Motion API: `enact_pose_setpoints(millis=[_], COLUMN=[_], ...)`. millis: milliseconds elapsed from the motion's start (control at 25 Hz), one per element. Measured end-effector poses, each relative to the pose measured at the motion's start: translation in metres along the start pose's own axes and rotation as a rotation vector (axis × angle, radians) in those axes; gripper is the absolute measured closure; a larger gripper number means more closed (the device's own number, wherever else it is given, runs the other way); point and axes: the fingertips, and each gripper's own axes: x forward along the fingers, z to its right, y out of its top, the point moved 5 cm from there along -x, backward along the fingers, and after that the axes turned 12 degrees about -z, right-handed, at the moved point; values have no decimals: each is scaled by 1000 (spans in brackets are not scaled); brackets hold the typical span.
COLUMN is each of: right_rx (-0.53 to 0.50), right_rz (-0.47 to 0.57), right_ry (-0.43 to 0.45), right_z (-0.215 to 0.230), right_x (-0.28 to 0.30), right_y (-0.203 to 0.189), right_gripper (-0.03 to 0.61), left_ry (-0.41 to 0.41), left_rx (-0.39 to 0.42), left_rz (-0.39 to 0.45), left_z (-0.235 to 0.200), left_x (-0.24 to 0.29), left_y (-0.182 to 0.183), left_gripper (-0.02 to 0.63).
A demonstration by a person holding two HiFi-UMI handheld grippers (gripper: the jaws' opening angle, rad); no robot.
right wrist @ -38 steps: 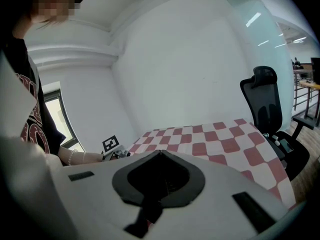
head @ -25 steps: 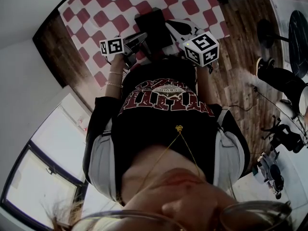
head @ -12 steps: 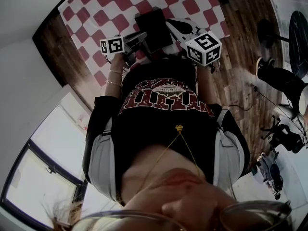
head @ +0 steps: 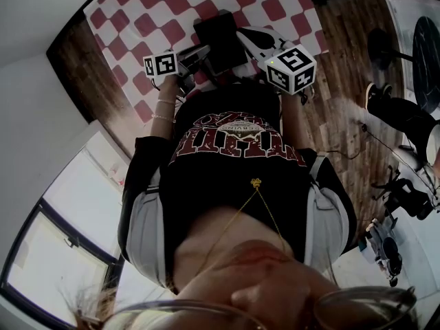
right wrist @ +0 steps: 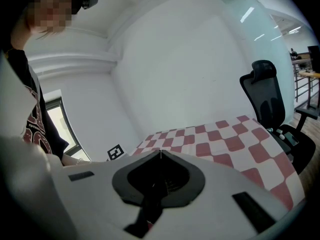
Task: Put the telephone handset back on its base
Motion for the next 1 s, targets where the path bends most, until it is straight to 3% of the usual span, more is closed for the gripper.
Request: enact_pose_setpoints(millis=[360,1000], right_rx=[-4,-25], right_rz=[3,-7], right_ry=[4,-1], right_z=[-2,-6], right_x=[1,-2], right_y=[0,-2], right_gripper=[558,558], left_ry=[-42,48], left_rx=[-86,-59], left_rz=[63,104], left_z=[-5,0], left_x=[2,-3], left_y=[-5,-4], left_gripper=[505,492])
